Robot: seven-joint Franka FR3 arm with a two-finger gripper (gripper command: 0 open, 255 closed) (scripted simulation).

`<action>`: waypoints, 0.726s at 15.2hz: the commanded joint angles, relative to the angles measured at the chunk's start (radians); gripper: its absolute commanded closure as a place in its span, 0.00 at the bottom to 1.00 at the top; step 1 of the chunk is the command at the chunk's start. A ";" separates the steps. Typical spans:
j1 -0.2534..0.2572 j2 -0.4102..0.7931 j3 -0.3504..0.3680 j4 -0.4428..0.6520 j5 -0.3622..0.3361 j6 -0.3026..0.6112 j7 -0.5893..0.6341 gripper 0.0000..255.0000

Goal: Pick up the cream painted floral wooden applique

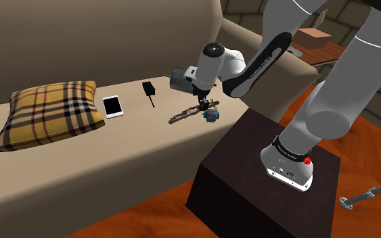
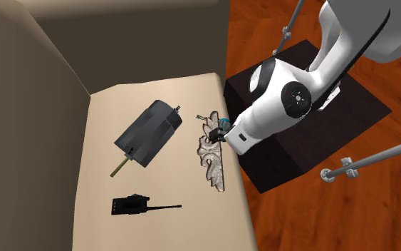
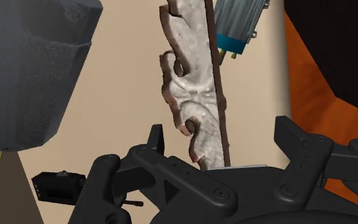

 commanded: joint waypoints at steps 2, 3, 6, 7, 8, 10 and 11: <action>0.025 0.149 -0.033 0.075 -0.236 0.058 0.130 0.00; 0.031 0.159 -0.039 0.080 -0.251 0.062 0.140 0.00; 0.048 0.211 -0.064 0.104 -0.324 0.083 0.212 0.00; 0.054 0.229 -0.072 0.113 -0.348 0.090 0.237 0.00; 0.059 0.246 -0.080 0.122 -0.372 0.097 0.261 0.00; 0.075 0.292 -0.101 0.145 -0.433 0.114 0.325 0.00; 0.076 0.292 -0.101 0.145 -0.433 0.114 0.325 0.00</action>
